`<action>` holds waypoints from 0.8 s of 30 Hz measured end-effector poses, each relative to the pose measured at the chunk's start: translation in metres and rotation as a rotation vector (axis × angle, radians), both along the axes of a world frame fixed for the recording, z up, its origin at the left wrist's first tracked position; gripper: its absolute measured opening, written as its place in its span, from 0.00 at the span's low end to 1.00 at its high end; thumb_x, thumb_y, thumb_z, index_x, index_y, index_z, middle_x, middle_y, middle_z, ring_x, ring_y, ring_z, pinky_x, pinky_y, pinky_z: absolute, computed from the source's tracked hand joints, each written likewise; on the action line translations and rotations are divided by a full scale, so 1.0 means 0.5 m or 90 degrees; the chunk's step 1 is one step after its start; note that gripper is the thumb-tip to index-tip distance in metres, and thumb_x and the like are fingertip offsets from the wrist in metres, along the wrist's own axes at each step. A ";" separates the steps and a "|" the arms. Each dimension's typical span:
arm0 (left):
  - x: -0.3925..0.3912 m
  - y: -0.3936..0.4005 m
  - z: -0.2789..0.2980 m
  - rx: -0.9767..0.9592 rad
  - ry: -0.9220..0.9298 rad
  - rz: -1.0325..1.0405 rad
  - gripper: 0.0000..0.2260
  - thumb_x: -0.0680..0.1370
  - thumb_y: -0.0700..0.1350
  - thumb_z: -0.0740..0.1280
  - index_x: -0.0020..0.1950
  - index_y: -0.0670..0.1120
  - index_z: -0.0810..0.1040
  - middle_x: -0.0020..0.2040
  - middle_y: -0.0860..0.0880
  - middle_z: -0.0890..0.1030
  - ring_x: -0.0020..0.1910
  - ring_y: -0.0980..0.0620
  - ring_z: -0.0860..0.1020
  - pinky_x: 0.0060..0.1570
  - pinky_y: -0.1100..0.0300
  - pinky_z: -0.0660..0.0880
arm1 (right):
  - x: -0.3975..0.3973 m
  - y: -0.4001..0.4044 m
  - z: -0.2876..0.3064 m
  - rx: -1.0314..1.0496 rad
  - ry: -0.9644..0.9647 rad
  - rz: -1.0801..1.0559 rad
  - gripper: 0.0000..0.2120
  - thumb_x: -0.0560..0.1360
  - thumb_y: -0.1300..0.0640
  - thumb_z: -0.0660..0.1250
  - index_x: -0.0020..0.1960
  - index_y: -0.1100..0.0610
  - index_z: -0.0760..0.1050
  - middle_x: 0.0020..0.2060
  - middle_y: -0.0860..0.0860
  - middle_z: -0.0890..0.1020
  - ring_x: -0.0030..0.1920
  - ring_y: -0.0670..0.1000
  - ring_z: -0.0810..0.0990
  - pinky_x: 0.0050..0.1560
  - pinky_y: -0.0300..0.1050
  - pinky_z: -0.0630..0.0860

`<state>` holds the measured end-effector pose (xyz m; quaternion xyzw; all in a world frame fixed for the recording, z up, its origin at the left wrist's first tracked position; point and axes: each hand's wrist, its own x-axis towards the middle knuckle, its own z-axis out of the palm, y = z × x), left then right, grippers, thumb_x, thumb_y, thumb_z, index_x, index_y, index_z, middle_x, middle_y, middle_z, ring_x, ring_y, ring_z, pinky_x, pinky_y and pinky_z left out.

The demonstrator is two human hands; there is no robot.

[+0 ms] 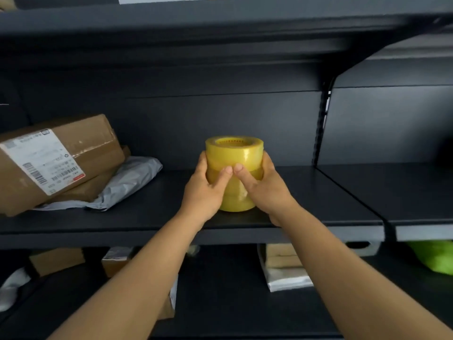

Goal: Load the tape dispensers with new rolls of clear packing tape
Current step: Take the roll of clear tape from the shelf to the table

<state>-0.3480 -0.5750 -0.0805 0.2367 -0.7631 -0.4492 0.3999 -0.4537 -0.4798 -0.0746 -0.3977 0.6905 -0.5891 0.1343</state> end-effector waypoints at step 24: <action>0.035 0.562 -0.062 0.020 0.013 -0.455 0.30 0.75 0.61 0.65 0.74 0.60 0.59 0.65 0.54 0.75 0.62 0.52 0.75 0.59 0.47 0.76 | 0.191 0.657 -0.058 0.003 0.015 -0.454 0.37 0.70 0.34 0.66 0.73 0.43 0.58 0.59 0.45 0.76 0.58 0.50 0.76 0.58 0.54 0.76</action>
